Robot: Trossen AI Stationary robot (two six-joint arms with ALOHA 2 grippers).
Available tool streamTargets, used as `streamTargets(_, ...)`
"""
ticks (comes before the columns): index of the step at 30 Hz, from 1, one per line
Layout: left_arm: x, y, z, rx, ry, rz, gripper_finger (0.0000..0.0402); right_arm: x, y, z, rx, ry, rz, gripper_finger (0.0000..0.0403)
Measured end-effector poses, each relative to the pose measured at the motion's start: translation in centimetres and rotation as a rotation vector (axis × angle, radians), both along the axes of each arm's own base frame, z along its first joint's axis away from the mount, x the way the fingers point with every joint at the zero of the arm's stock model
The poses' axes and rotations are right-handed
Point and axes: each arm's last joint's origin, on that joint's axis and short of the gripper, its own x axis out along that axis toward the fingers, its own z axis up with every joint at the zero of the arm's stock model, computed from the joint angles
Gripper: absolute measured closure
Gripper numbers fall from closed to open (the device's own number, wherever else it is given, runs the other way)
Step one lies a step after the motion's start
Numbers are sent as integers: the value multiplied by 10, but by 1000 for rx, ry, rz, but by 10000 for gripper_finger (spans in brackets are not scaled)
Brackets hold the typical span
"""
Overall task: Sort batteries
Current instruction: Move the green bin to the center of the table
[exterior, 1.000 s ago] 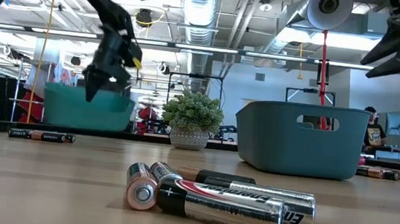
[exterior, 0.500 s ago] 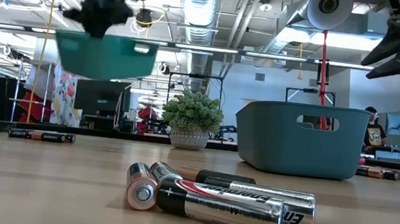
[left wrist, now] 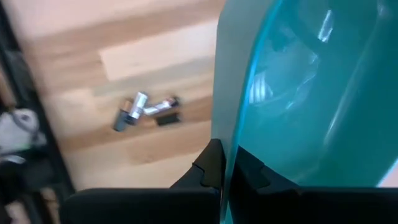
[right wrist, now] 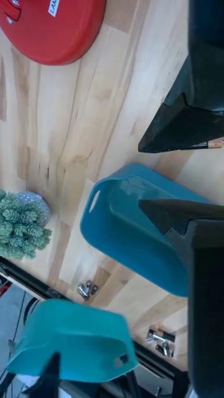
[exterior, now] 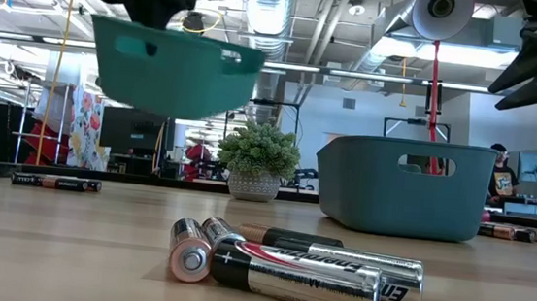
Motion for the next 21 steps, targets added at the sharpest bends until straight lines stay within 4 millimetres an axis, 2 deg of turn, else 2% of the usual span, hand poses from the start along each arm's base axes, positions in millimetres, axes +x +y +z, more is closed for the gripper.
streamTargets(6,31,-12,-31,-32,28,50,401,0,1,-1,22,23,32,255)
streamTargets(11,55,-15,-53,-60,2,0,401,0,2,-1,28,46,74,255)
streamTargets(16,47,-22,-85,-97,41,20,401,0,3,-1,18,57,92,255)
streamTargets(21,36,-21,-109,-157,-126,70,401,1,3,-1,24,56,98,255)
